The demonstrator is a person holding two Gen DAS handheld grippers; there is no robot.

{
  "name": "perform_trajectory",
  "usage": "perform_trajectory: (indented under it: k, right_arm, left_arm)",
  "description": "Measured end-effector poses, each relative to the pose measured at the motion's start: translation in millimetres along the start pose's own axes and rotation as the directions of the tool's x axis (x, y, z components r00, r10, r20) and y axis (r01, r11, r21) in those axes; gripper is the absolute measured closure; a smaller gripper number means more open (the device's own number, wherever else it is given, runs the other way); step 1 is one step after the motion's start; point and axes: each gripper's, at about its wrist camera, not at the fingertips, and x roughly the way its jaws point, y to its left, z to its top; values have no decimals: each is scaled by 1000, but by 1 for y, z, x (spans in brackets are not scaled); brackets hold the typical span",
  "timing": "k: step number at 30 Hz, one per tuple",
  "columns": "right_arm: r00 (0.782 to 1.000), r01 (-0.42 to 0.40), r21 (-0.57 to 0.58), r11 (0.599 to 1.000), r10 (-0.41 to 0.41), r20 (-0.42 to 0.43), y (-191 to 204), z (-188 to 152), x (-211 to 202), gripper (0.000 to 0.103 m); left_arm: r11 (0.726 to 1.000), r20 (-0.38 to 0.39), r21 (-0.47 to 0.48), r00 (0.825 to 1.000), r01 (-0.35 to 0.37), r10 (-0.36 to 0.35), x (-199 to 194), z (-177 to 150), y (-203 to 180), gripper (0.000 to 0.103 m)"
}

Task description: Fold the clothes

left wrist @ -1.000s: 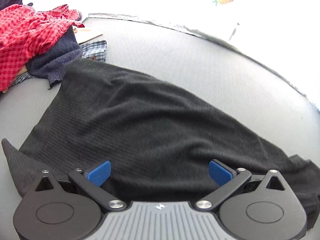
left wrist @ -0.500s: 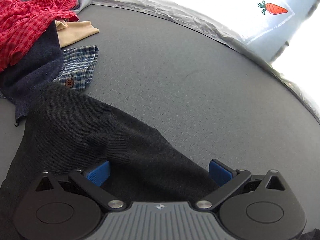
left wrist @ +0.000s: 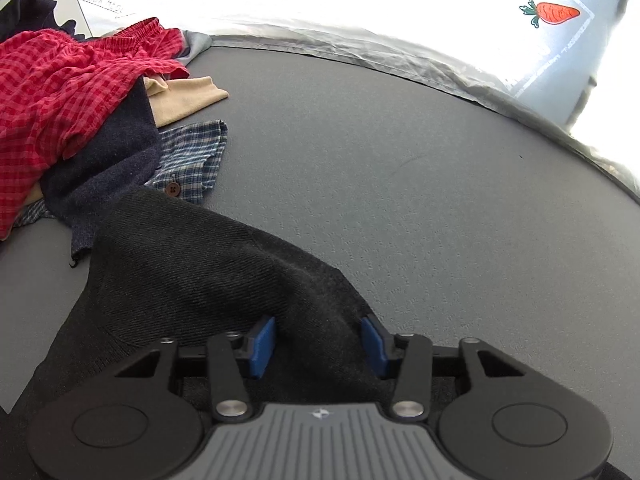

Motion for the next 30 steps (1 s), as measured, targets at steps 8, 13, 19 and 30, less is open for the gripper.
perform_trajectory:
  k: [8, 13, 19, 30]
  right_arm:
    - [993, -1, -122, 992, 16, 120, 18, 27, -16, 95]
    - [977, -15, -138, 990, 44, 211, 28, 60, -25, 96]
    - [976, -33, -139, 990, 62, 209, 43, 95, -8, 86]
    - [997, 1, -122, 992, 9, 77, 25, 14, -31, 58]
  left_arm:
    - [998, 68, -46, 997, 32, -29, -6, 14, 11, 102]
    - [990, 135, -125, 990, 60, -43, -16, 39, 20, 102]
    - [988, 174, -154, 985, 10, 17, -7, 69, 16, 98]
    - [996, 124, 60, 990, 62, -69, -45, 0, 7, 37]
